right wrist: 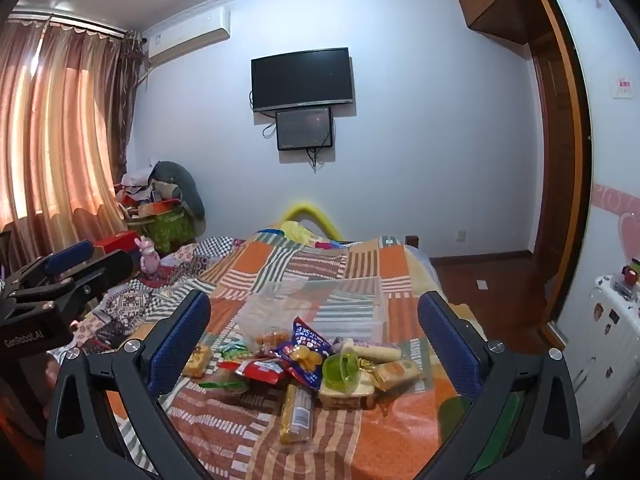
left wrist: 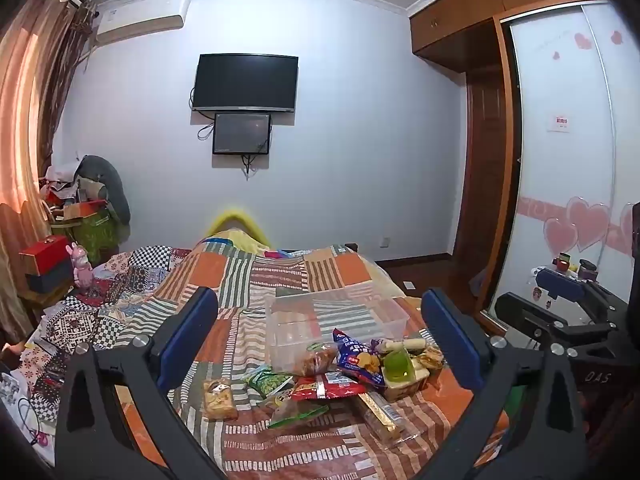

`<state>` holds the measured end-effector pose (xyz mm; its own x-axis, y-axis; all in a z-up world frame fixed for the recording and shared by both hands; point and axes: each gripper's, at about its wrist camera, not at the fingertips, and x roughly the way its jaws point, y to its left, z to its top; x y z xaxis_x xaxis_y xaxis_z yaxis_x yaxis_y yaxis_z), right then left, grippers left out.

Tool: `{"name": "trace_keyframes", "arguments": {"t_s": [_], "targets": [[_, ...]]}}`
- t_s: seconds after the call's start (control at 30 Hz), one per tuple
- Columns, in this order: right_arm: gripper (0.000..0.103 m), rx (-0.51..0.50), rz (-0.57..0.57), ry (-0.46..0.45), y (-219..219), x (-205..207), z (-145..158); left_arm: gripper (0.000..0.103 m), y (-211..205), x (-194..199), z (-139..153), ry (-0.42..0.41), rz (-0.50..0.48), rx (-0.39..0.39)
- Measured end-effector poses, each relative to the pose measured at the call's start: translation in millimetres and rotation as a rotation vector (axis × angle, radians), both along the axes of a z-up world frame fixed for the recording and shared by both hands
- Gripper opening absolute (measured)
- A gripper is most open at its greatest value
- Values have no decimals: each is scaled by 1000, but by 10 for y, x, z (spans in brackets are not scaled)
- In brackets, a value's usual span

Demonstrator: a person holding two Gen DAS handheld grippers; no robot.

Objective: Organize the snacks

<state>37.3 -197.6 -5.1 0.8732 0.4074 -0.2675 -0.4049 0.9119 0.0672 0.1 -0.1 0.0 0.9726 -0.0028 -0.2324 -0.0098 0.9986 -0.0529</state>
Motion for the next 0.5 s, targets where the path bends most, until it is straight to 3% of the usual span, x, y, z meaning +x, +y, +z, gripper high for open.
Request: {"name": "trace_keyframes", "arguments": {"t_s": [0.5], "targets": [[103,-3,8,3,27,-27,28,103,17,-4,-12,-4,-3,-13]]}}
